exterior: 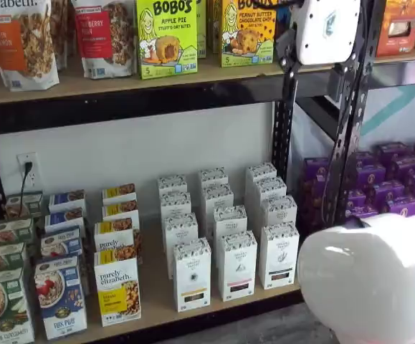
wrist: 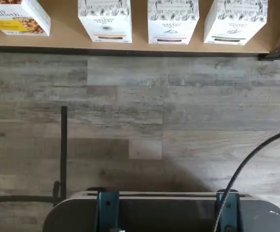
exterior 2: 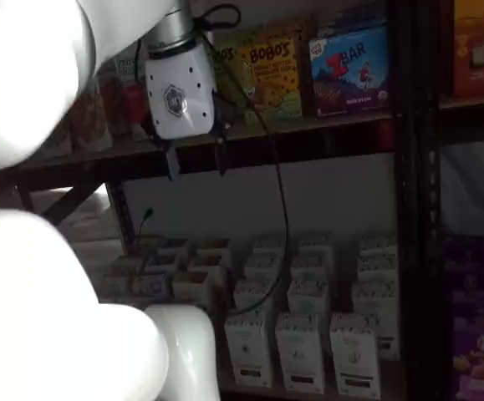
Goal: Pick up the white box with a green strip in the middle, on the bottom shelf, the sixth box from the left
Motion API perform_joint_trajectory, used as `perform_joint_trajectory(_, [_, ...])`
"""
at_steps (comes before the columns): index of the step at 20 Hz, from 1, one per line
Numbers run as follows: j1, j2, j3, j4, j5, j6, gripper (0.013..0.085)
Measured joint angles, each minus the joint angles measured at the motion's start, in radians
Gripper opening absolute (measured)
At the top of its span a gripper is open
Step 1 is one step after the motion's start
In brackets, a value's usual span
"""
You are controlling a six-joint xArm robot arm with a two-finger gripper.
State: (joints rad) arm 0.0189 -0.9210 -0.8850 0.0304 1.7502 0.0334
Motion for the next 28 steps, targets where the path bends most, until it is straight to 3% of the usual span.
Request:
perform_joint_trajectory(5, [-0.009,-0.009,0.083,-0.027,-0.069,-0.013,0.085])
perform_joint_trajectory(7, [-0.002,-0.035,0.138,-0.053,-0.138,-0.007,0.085])
perform_joint_trajectory(15, [-0.065,-0.052,0.285,-0.009,-0.301,-0.068,0.085])
perform_joint_trajectory(23, [-0.078,-0.033,0.418,-0.017,-0.507,-0.081,0.085])
perform_joint_trajectory(28, [-0.09,0.01,0.45,-0.011,-0.555,-0.097,0.085])
